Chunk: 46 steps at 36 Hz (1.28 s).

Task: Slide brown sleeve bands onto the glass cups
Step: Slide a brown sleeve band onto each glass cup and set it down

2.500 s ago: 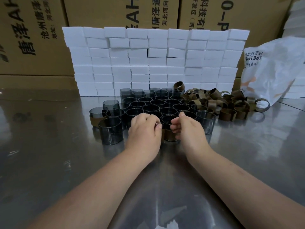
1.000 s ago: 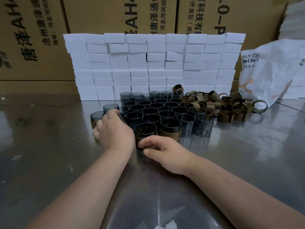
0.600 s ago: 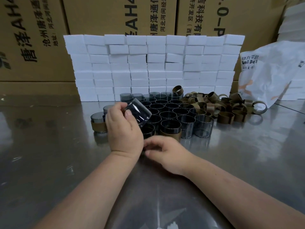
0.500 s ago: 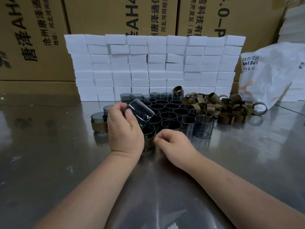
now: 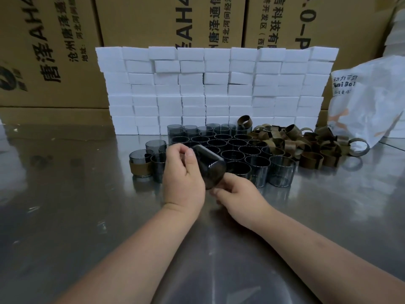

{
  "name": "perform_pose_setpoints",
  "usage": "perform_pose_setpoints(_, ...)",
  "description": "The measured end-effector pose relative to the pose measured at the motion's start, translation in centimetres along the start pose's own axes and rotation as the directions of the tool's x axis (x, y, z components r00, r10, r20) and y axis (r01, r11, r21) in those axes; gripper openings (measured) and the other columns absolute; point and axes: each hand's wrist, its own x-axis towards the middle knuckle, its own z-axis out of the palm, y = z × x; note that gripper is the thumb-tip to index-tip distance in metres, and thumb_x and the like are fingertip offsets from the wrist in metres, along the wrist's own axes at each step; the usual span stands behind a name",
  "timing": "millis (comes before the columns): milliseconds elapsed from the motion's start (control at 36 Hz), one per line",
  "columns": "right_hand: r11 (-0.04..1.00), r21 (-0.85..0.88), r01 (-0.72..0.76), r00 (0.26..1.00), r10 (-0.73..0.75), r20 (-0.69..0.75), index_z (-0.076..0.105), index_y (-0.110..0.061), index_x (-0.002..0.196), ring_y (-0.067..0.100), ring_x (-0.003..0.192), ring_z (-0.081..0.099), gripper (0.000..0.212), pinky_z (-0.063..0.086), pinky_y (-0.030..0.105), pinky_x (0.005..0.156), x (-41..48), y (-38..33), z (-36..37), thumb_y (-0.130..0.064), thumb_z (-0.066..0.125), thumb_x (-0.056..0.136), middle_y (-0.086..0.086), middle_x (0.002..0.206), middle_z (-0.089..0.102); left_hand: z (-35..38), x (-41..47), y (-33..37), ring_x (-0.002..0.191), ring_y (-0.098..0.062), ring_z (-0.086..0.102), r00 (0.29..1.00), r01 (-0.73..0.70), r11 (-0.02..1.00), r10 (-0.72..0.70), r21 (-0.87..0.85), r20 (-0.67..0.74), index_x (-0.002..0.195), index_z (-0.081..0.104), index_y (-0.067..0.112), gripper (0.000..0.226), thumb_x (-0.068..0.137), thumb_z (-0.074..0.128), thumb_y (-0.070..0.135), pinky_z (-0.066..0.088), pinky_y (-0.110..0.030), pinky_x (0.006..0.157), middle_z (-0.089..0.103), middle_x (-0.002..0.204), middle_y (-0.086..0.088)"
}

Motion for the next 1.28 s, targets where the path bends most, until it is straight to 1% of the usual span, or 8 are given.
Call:
perform_pose_setpoints(139, 0.952, 0.298, 0.073, 0.996, -0.087, 0.032, 0.043, -0.043, 0.112, -0.004, 0.091, 0.059, 0.051, 0.047, 0.018, 0.076, -0.2, -0.3, -0.2, -0.018, 0.059, 0.070, -0.017, 0.101, 0.062, 0.3, 0.2, -0.3, 0.071, 0.010, 0.049, 0.983, 0.179, 0.977, -0.175, -0.119, 0.049, 0.076, 0.047, 0.033, 0.024, 0.083, 0.026, 0.043, 0.036, -0.012, 0.065, 0.052, 0.074, 0.016)
perform_pose_setpoints(278, 0.924, 0.370, 0.093, 0.992, -0.117, 0.043, 0.045, -0.031, 0.116, -0.013, 0.081, 0.055, 0.048, 0.040, 0.006, 0.066, -0.8, -0.7, -0.6, -0.015, 0.059, 0.073, -0.019, 0.097, 0.060, 0.7, 0.4, -0.2, 0.089, -0.021, 0.060, 0.933, 0.360, 0.890, -0.337, -0.281, 0.127, 0.080, 0.058, 0.030, 0.040, 0.091, 0.024, 0.048, 0.050, -0.041, 0.081, 0.063, 0.088, 0.000)
perform_pose_setpoints(361, 0.925, 0.379, 0.036, 0.997, -0.006, -0.079, 0.051, -0.033, 0.097, 0.000, 0.062, 0.053, 0.024, 0.043, 0.018, 0.060, -0.9, -0.9, -0.9, -0.012, 0.056, 0.088, -0.012, 0.077, 0.059, 0.7, -0.1, 0.2, 0.097, -0.024, 0.059, 0.894, 0.418, 0.844, -0.316, -0.335, 0.319, 0.105, 0.059, 0.031, 0.036, 0.095, 0.029, 0.048, 0.054, -0.037, 0.074, 0.062, 0.105, -0.005)
perform_pose_setpoints(472, 0.919, 0.385, 0.086, 0.981, -0.010, -0.194, 0.059, -0.032, 0.085, -0.005, 0.058, 0.052, 0.024, 0.041, 0.014, 0.060, -1.0, -1.1, -1.3, -0.010, 0.051, 0.092, -0.019, 0.064, 0.061, 1.0, -1.2, -0.1, 0.122, -0.012, 0.047, 0.810, 0.325, 0.931, -0.184, -0.165, 0.557, 0.146, 0.019, 0.024, 0.080, 0.075, 0.048, 0.047, 0.035, -0.039, 0.107, 0.046, 0.132, 0.003)
perform_pose_setpoints(695, 0.926, 0.374, 0.061, 0.879, 0.128, -0.460, 0.066, -0.018, 0.088, 0.005, 0.051, 0.046, 0.029, 0.038, 0.021, 0.054, -0.5, -0.4, -2.8, -0.015, 0.038, 0.097, -0.006, 0.052, 0.053, 1.2, -1.9, 0.2, 0.067, -0.016, 0.063, 0.742, 0.435, 0.888, -0.259, -0.150, 0.619, 0.103, 0.048, 0.031, 0.013, 0.096, 0.038, 0.034, 0.051, -0.030, 0.066, 0.062, 0.094, 0.004)
perform_pose_setpoints(889, 0.929, 0.370, 0.007, 0.641, 0.280, -0.714, 0.060, -0.023, 0.094, 0.012, 0.065, 0.049, 0.018, 0.041, 0.032, 0.063, 2.6, 2.5, -8.7, -0.017, 0.043, 0.091, -0.002, 0.076, 0.058, 1.7, -2.0, -0.3, 0.056, -0.009, 0.057, 0.780, 0.459, 0.864, -0.282, -0.205, 0.559, 0.085, 0.051, 0.028, 0.022, 0.096, 0.034, 0.035, 0.047, -0.022, 0.055, 0.060, 0.081, 0.001)
perform_pose_setpoints(1028, 0.939, -0.046, -0.342, 0.658, 0.204, -0.725, 0.054, -0.017, 0.124, 0.030, 0.105, 0.054, 0.038, 0.045, 0.045, 0.094, 4.4, 7.4, -13.8, -0.020, 0.042, 0.087, 0.009, 0.115, 0.057, 1.9, -1.6, -0.6, 0.052, -0.013, 0.051, 0.837, 0.482, 0.825, -0.334, -0.296, 0.433, 0.079, 0.054, 0.031, 0.029, 0.074, 0.029, 0.044, 0.038, -0.018, 0.043, 0.060, 0.067, 0.006)
perform_pose_setpoints(1278, 0.525, -0.627, -0.576, 0.814, 0.291, -0.503, 0.013, -0.021, 0.149, 0.028, 0.144, 0.003, 0.074, 0.014, 0.045, 0.115, 6.8, 14.0, -19.0, -0.033, 0.055, 0.088, 0.007, 0.158, 0.002, 2.1, -1.5, -1.3, 0.052, -0.011, 0.047, 0.878, 0.449, 0.819, -0.330, -0.357, 0.347, 0.084, 0.059, 0.029, 0.036, 0.071, 0.029, 0.045, 0.034, -0.020, 0.036, 0.055, 0.062, 0.010)
